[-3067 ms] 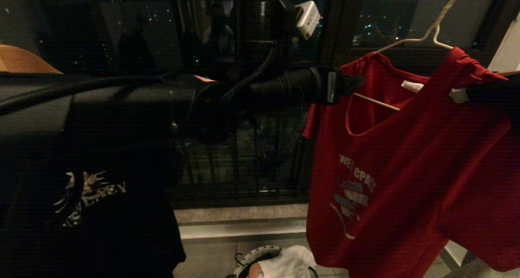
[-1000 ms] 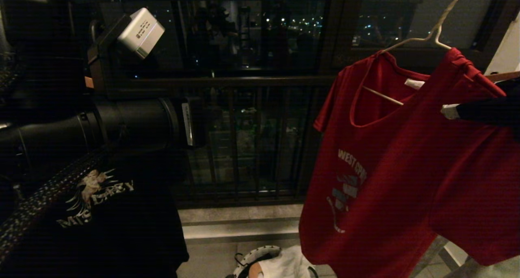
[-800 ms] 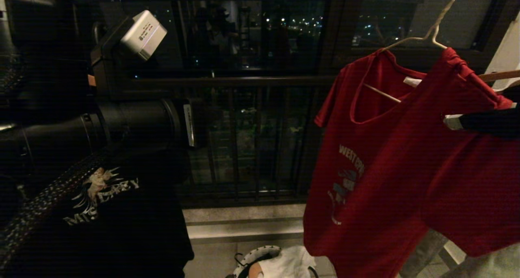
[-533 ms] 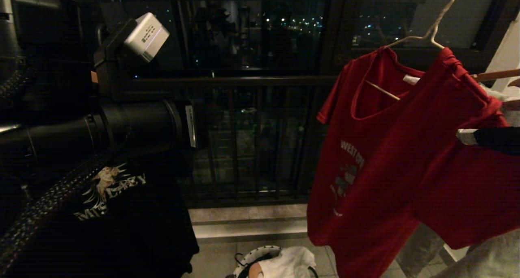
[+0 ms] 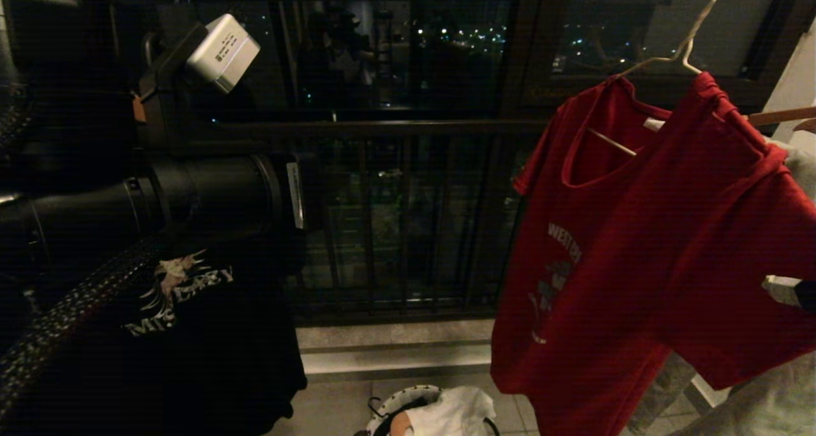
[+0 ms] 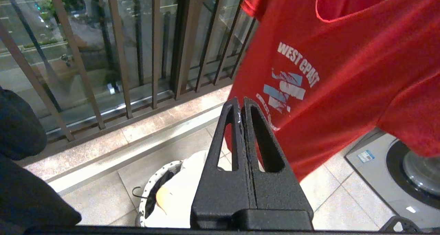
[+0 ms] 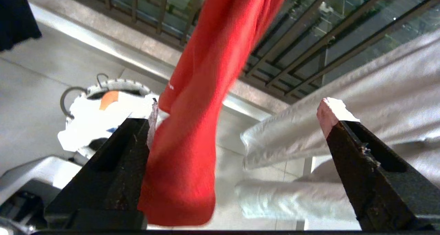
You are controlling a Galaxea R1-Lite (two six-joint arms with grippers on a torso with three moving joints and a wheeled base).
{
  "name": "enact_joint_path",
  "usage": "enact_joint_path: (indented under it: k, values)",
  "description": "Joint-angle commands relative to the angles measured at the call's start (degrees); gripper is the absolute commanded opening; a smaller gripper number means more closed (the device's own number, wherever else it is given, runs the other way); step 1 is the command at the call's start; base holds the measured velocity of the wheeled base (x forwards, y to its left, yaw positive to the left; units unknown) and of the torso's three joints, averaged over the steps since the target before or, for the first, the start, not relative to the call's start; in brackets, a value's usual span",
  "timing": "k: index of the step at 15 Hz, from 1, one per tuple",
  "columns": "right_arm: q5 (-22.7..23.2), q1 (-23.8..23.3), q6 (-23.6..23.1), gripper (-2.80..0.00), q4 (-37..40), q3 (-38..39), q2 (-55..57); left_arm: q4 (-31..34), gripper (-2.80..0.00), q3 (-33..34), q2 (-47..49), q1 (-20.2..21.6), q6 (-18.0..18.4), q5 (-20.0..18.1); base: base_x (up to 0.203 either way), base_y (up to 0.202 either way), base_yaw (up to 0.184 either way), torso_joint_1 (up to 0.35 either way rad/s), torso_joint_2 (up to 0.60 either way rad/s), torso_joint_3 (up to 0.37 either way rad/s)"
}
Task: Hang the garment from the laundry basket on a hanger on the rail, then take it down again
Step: Take the clothes off the clothes rack
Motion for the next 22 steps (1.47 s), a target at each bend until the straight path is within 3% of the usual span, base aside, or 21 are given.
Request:
enact_joint_path:
  k: [1, 2, 22]
  values:
    - [-0.1, 0.1, -0.1, 0.0, 0.1, 1.9, -2.1, 0.0, -2.8, 0.0, -0.2, 0.0, -0.1, 0.0, 0.0, 0.0, 0.0, 0.0, 0.0, 0.0]
    - [-0.1, 0.0, -0.1, -2.8, 0.1, 2.1, -2.2, 0.0, -2.8, 0.0, -0.2, 0.0, -0.1, 0.0, 0.0, 0.0, 0.0, 0.0, 0.0, 0.0]
    - [-0.1, 0.0, 0.0, -2.8, 0.2, 12.3, -8.4, 0.2, -2.8, -1.8, -0.9, -0.1, -0.2, 1.3, 0.0, 0.0, 0.0, 0.0, 0.0, 0.0]
